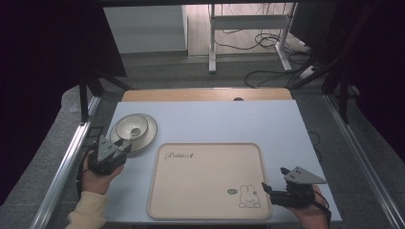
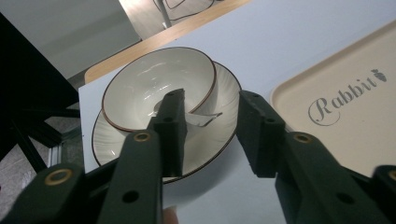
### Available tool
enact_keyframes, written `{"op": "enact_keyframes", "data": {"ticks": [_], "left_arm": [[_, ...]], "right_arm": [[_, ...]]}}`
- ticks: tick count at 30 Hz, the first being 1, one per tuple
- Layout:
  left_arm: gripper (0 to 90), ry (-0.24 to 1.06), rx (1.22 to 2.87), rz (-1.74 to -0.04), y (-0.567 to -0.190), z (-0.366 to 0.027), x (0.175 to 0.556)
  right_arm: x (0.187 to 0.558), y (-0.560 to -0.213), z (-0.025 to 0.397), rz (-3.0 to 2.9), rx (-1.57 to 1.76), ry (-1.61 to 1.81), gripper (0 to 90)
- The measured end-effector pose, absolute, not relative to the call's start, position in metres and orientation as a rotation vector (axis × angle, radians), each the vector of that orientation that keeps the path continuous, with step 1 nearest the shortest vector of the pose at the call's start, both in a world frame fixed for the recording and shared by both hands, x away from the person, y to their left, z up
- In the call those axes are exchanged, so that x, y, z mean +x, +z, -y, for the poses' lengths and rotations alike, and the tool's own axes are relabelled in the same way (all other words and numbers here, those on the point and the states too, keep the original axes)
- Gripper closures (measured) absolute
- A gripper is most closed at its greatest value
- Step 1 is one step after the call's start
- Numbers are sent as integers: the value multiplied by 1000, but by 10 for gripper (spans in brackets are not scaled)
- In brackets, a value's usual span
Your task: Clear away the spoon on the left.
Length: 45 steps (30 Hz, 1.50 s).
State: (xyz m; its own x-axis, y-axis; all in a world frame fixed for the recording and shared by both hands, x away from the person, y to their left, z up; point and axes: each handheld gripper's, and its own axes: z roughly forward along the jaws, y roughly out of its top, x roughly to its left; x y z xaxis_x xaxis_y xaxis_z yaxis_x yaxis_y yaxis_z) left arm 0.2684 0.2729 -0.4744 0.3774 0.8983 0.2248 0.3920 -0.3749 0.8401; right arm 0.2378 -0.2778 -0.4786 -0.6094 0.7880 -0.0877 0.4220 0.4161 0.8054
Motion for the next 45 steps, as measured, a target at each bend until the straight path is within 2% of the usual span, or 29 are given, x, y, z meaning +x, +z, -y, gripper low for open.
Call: {"op": "enact_keyframes", "data": {"ticks": [4, 21, 33, 45], "left_arm": [[703, 962, 1960, -1085, -476, -270, 269], [845, 994, 1986, -1095, -479, -271, 270], [892, 1038, 1965, -1116, -479, -272, 269], [897, 1053, 1942, -1107, -476, -273, 268]], "right_arm": [[238, -479, 278, -2210, 1029, 1069, 166], [237, -479, 277, -2218, 1019, 1065, 166], [237, -478, 277, -2217, 1039, 1094, 165], [238, -479, 276, -2223, 1042, 1094, 165]]}}
